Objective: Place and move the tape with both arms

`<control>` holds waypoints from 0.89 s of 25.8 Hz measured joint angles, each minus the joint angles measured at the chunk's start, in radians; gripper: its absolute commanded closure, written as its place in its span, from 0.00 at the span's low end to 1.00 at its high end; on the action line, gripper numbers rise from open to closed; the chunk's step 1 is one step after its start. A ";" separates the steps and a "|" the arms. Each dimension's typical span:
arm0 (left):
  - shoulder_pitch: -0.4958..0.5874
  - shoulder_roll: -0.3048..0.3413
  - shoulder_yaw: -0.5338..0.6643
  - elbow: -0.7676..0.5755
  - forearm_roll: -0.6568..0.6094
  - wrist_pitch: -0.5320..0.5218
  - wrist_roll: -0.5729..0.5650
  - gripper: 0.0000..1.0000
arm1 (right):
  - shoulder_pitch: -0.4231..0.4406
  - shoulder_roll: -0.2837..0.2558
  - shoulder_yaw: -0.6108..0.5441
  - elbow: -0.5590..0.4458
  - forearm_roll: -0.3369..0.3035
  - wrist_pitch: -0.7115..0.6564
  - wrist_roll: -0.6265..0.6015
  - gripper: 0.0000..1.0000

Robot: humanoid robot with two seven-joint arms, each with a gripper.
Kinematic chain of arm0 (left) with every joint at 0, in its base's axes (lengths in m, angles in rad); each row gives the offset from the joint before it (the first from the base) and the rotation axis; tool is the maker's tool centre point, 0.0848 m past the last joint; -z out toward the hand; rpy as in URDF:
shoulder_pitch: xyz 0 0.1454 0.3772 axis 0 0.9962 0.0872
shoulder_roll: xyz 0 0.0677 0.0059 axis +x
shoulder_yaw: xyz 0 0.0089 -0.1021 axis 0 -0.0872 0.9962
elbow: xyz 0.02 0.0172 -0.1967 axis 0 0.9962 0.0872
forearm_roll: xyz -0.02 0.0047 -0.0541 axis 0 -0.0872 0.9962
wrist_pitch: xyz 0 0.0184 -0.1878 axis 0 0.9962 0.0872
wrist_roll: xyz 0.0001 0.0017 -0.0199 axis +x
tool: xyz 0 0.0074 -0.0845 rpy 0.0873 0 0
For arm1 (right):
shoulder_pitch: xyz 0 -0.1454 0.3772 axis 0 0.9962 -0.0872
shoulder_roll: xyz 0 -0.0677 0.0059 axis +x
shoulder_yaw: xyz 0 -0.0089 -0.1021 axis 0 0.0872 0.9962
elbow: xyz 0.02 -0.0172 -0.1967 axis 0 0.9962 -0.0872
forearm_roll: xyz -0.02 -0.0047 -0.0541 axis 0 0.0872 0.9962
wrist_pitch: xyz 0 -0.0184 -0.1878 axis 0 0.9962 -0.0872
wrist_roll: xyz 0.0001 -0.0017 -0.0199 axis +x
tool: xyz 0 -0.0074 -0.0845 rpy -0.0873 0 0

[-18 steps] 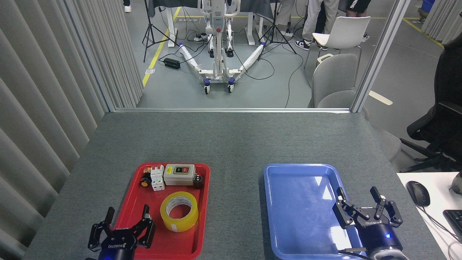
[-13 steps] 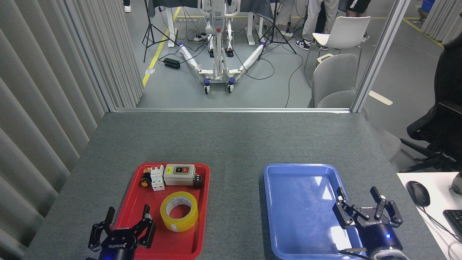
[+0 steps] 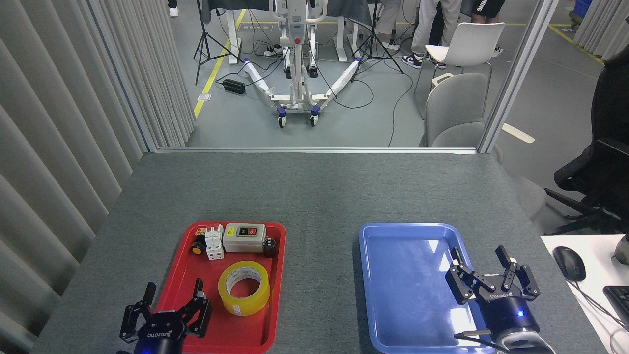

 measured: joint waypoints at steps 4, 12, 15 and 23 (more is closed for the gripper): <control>-0.023 0.002 0.001 0.016 0.001 -0.004 0.001 0.00 | 0.022 0.005 0.009 -0.003 0.001 -0.005 0.001 0.00; -0.100 0.002 -0.002 0.103 -0.002 -0.001 0.010 0.00 | 0.035 0.033 0.001 -0.006 0.005 -0.009 -0.003 0.00; -0.152 -0.002 -0.029 0.152 -0.007 0.021 0.011 0.00 | 0.038 0.044 0.001 -0.008 0.010 0.000 -0.007 0.00; -0.215 -0.023 -0.186 0.189 -0.024 0.184 0.013 0.01 | 0.064 0.052 0.039 -0.028 0.103 0.173 -0.013 0.00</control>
